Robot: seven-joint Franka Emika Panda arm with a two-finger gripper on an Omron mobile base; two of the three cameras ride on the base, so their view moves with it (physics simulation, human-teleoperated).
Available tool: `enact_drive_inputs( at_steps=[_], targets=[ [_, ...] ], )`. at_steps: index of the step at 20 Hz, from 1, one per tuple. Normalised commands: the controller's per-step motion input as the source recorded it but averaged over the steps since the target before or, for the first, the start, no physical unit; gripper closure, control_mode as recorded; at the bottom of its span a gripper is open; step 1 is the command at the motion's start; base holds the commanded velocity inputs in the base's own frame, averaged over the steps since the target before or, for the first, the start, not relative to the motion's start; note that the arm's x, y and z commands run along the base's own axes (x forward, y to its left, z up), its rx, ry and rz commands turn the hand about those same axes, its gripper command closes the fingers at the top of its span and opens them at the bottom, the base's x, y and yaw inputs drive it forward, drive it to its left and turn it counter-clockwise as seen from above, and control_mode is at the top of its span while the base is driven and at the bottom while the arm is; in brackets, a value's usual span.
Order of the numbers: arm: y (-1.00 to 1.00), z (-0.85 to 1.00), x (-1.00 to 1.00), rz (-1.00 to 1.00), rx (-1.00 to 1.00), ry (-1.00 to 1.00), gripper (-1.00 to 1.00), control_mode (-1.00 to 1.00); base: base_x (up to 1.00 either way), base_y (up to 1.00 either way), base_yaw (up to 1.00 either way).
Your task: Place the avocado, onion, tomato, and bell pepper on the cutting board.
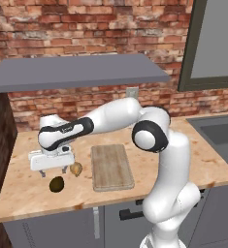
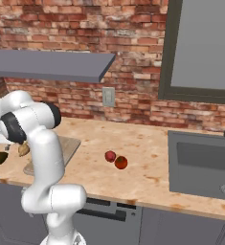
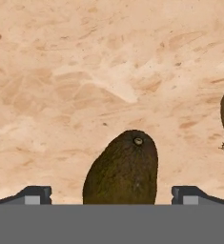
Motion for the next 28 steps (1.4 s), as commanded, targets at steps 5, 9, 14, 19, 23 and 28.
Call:
enact_drive_inputs(
  at_steps=[5,9,14,19,23,28],
  targets=[
    [0.00,-0.08,-0.01,-0.06,0.00,0.01,-1.00,-1.00,0.00,0.00,0.00],
    [0.00,-0.03,-0.07,-0.07,0.00,0.00,-1.00,-1.00,0.00,0.00,0.00],
    [-0.01,0.00,-0.18,-0.07,0.00,0.00,-1.00,-1.00,0.00,0.00,0.00],
    [-0.12,-0.01,-0.23,-0.05,0.00,0.00,-1.00,-1.00,0.00,0.00,0.00],
    [-0.27,-0.03,-0.16,-0.04,0.00,0.00,-1.00,-1.00,0.00,0.00,0.00],
    [-0.28,0.00,-0.01,-0.02,0.00,0.00,-1.00,-1.00,0.00,0.00,0.00]
  ],
)
